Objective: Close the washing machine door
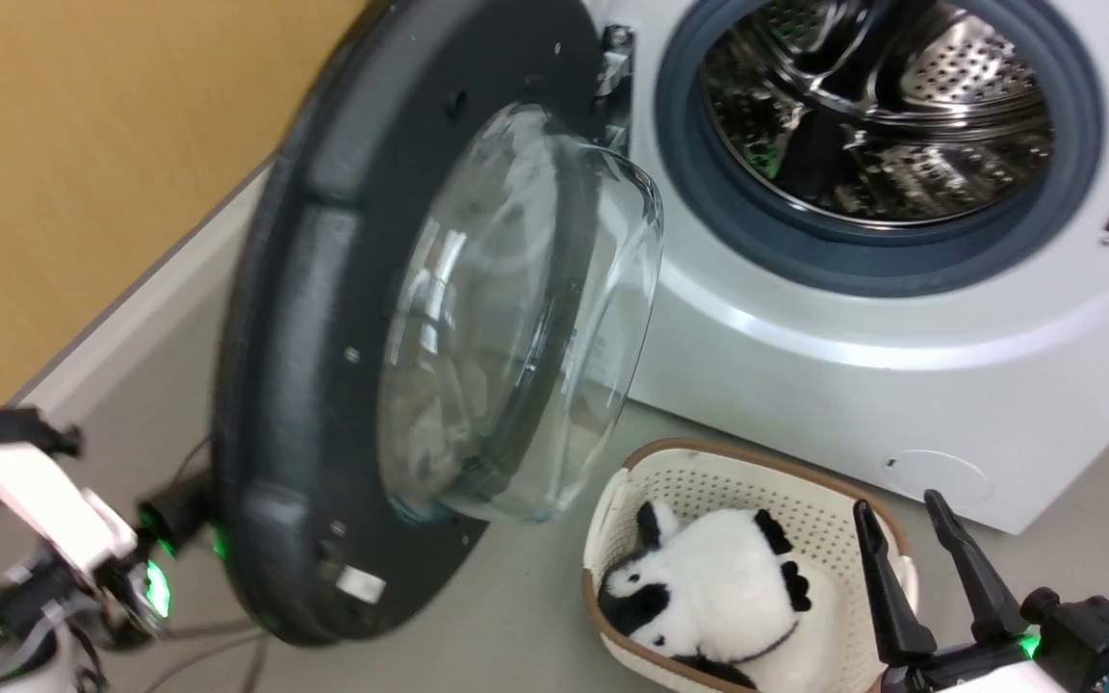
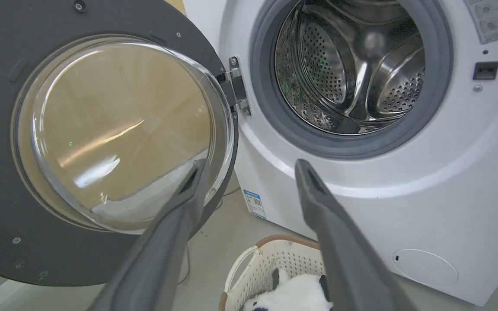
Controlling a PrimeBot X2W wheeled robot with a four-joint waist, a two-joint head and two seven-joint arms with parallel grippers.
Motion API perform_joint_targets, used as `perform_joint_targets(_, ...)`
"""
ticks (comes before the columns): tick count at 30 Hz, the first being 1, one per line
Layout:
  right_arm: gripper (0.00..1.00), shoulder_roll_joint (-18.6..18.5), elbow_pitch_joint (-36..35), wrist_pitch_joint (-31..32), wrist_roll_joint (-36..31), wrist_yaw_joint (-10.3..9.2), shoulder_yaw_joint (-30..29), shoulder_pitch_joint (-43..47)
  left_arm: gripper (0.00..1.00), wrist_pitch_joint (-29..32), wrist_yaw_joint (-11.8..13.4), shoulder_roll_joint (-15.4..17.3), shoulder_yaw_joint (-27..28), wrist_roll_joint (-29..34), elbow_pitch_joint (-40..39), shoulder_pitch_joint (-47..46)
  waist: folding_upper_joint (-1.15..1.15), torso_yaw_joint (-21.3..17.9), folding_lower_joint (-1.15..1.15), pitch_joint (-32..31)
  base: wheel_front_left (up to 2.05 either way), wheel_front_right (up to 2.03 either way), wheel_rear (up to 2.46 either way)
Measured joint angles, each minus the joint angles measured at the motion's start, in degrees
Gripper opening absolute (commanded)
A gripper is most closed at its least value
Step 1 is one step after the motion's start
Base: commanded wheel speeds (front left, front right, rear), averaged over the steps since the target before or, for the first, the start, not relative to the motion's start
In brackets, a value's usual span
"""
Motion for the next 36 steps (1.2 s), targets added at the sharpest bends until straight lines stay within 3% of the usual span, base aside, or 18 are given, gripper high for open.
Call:
perform_joint_targets(5, 1.00, 0.52, 0.27, 0.00, -0.01, 0.00, -0.70, 0.65, 0.00, 2.74, 1.15, -2.77, -3.85, -1.23, -8.04, 6.92, 0.00, -2.59, 0.00, -0.85, 0.00, 0.00, 0.00)
perform_joint_targets(12, 1.00, 0.75, 0.40, 0.01, -0.11, 0.00, -1.23, 0.79, 0.00, 1.86, 2.20, -3.71, -12.20, -4.82, -14.46, 14.11, 0.00, -7.32, 0.00, -1.18, 0.00, 0.00, 0.00)
perform_joint_targets(16, 1.00, 0.80, 0.46, 0.01, -0.14, 0.00, -1.21, 0.74, 0.00, -4.12, 1.96, -3.91, -20.38, -9.14, -16.14, 17.23, 0.00, -11.49, 0.00, -0.89, 0.00, 0.00, 0.00)
perform_joint_targets(22, 1.00, 0.81, 0.53, 0.00, -0.14, 0.00, -1.30, 0.47, 0.00, -15.00, 0.25, -4.02, -28.05, -11.52, -14.33, 17.89, 0.00, -17.31, 0.00, 0.05, 0.00, 0.00, 0.00)
perform_joint_targets(28, 1.00, 0.74, 0.59, 0.00, -0.13, 0.00, -1.33, 0.22, 0.00, -26.54, -2.03, -4.02, -34.05, -12.36, -9.99, 15.74, 0.00, -23.56, 0.00, 1.11, 0.00, 0.00, 0.00)
perform_joint_targets(36, 1.00, 0.73, 0.57, 0.00, 0.03, 0.00, -1.63, -0.28, 0.00, -42.20, -2.94, -4.10, -39.61, -12.27, -3.70, 9.07, 0.00, -31.24, 0.00, 2.64, 0.00, 0.00, 0.00)
